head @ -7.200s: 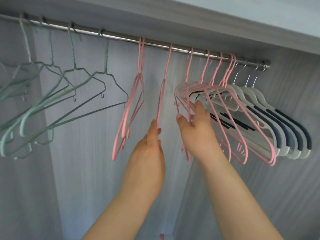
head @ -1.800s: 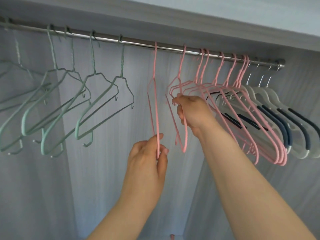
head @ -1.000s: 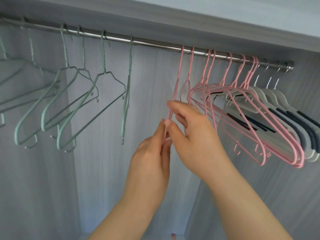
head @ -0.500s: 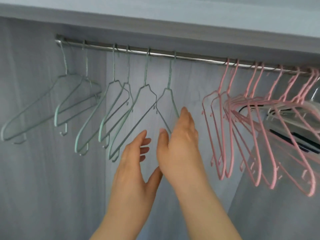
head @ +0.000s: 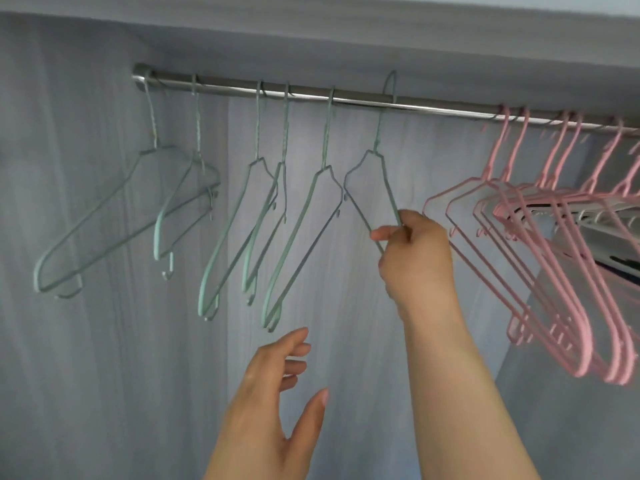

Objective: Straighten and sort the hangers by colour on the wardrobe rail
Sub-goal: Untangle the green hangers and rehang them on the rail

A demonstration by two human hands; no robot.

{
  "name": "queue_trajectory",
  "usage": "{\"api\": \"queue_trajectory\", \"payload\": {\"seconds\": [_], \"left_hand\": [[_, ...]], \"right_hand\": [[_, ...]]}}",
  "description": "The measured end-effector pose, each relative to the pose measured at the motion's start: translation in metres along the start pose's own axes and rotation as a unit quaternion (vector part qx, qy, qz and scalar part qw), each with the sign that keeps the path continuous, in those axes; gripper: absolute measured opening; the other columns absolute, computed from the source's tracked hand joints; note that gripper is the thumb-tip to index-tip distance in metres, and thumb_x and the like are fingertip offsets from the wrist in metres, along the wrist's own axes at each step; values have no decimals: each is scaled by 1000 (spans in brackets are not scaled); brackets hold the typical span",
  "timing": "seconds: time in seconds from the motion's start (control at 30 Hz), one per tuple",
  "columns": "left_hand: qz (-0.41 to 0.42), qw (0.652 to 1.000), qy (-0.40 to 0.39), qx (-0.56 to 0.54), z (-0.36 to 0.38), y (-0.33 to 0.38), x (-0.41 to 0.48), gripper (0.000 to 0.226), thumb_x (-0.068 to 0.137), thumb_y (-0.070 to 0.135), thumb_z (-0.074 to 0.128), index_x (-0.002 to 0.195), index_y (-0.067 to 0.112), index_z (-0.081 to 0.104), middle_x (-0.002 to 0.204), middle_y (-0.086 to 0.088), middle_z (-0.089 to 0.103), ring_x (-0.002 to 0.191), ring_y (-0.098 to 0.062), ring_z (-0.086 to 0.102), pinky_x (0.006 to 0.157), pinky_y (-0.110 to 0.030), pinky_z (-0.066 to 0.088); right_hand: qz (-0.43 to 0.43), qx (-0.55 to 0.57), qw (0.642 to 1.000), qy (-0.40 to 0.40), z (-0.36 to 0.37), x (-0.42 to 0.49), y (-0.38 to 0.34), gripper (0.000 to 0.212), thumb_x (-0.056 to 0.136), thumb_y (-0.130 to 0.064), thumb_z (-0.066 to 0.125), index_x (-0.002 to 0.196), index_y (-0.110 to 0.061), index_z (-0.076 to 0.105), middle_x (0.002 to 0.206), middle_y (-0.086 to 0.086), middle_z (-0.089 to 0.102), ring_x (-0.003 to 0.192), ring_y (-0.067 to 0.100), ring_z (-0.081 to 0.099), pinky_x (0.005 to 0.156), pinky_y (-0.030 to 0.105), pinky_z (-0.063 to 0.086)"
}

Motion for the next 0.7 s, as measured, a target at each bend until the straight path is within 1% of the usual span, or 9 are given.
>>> {"api": "queue_trajectory", "payload": {"seconds": [0.07,0.13,0.37,0.43,0.5,0.57,0.63,0.67,0.7], "left_hand": [[6,1000,-16,8,2,-2,-2,52,65,46,53,113,59,39,110,31,50,95,7,57,77,0,43],[14,1000,-24,14,2,-4,-1,52,64,45,53,112,61,39,109,32,50,94,7,57,76,0,43],[22,999,-49,-9,13,-4,-1,47,65,43,53,109,58,43,107,30,52,90,7,58,74,0,43],[26,998,-59,-12,21,-2,-2,45,66,42,53,108,55,43,106,30,52,90,7,58,73,0,43],[26,997,-69,-16,27,1,-4,44,66,42,53,108,54,44,107,30,52,90,8,59,73,1,42],[26,996,-78,-18,32,4,-7,44,67,43,53,108,54,44,107,30,52,90,8,59,73,1,42],[22,996,-81,-25,32,4,-9,44,66,44,52,108,55,43,107,30,52,90,7,59,73,1,43],[18,996,-80,-30,32,4,-9,44,66,44,52,107,55,43,108,29,52,91,7,59,74,0,43],[14,996,-80,-34,32,3,-10,44,65,45,51,107,56,43,109,29,51,92,6,58,74,0,43]], "right_hand": [[13,5,1000,-18,8,5,-9,52,90,5,28,140,-7,28,96,2,61,39,6,48,43,16,40],[22,4,999,-30,13,5,-11,54,89,7,26,141,-7,27,98,1,56,27,1,47,33,13,37],[38,14,999,-20,-6,-2,-10,51,91,7,21,139,-8,29,114,6,56,24,-1,47,30,9,38],[56,47,997,-33,-10,3,-18,50,92,6,21,140,-7,27,107,7,57,23,2,48,31,12,40],[70,-14,997,-39,-15,7,-21,42,93,5,26,134,0,32,75,3,55,30,8,50,41,22,43],[40,-75,996,-35,-22,12,-26,31,92,2,33,122,5,41,60,2,47,44,14,50,41,21,43],[-1,-110,994,-2,-31,19,-40,23,92,-2,37,110,7,48,64,6,52,50,15,52,37,13,43],[-12,-155,988,-3,-32,24,-46,26,93,-7,38,112,6,49,75,6,59,58,18,57,45,13,48],[18,-217,976,-28,-26,28,-48,31,95,-14,38,118,4,49,95,4,64,77,20,62,62,16,52]]}}
Point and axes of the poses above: each hand's wrist, its own x-axis towards the middle knuckle, its own z-axis out of the palm, y = z × x, the point moved 8 cm from there along x, towards the middle knuckle
